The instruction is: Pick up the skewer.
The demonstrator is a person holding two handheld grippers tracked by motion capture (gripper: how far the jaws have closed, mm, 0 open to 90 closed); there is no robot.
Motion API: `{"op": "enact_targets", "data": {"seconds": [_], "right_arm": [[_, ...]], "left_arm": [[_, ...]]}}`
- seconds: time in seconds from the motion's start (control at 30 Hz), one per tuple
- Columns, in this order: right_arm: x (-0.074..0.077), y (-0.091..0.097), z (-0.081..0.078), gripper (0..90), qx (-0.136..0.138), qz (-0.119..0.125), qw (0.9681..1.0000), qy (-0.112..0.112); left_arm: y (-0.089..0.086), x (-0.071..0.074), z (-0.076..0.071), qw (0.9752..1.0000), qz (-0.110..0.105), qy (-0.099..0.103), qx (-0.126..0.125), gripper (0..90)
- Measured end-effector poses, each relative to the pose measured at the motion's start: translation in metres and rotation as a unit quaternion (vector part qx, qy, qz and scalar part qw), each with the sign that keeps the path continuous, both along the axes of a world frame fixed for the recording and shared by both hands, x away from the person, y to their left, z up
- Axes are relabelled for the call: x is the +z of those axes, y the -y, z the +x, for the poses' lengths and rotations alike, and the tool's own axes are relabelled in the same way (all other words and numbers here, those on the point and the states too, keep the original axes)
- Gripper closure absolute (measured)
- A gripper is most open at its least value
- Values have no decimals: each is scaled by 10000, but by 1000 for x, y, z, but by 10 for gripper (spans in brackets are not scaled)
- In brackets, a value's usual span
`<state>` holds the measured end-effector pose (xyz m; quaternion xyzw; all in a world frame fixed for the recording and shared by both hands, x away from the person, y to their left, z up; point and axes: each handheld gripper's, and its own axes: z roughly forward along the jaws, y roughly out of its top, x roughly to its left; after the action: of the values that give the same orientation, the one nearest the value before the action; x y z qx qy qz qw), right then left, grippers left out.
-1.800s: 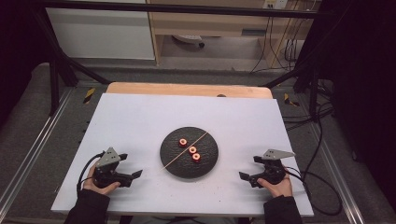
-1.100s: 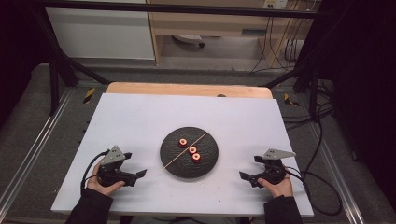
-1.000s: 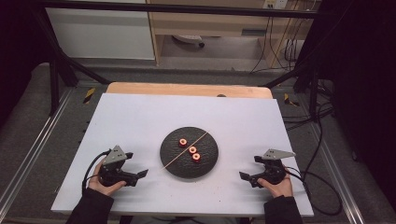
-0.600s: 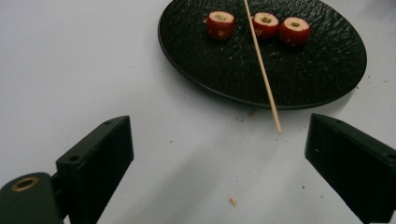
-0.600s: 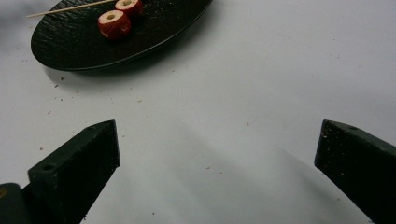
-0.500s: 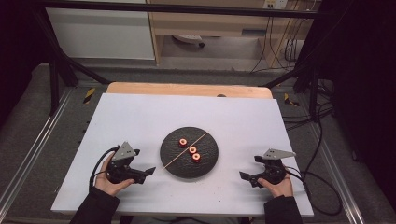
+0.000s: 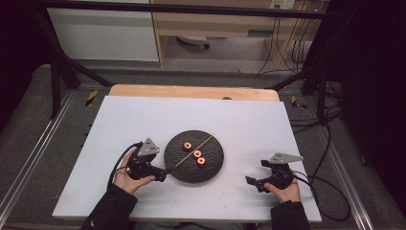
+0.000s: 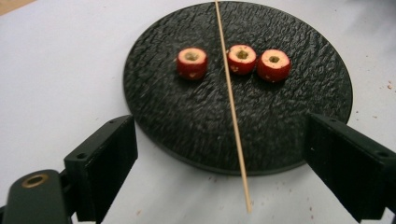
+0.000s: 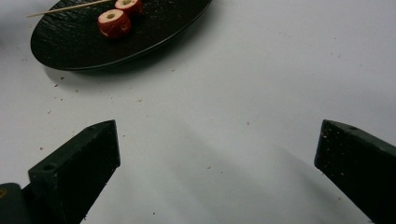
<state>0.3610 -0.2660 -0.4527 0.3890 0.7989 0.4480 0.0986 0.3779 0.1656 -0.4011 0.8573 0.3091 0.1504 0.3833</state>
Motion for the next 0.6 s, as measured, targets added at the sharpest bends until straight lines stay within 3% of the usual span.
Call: {"op": "enact_targets", "data": {"seconds": [0.33, 0.6], "right_arm": [[-1, -1, 0, 7, 23, -40, 10000, -7], [-2, -1, 1, 8, 37, -57, 10000, -5]], "left_arm": [[32, -9, 15, 9993, 293, -203, 70, 261], [43, -18, 25, 9983, 471, -317, 123, 476]]}}
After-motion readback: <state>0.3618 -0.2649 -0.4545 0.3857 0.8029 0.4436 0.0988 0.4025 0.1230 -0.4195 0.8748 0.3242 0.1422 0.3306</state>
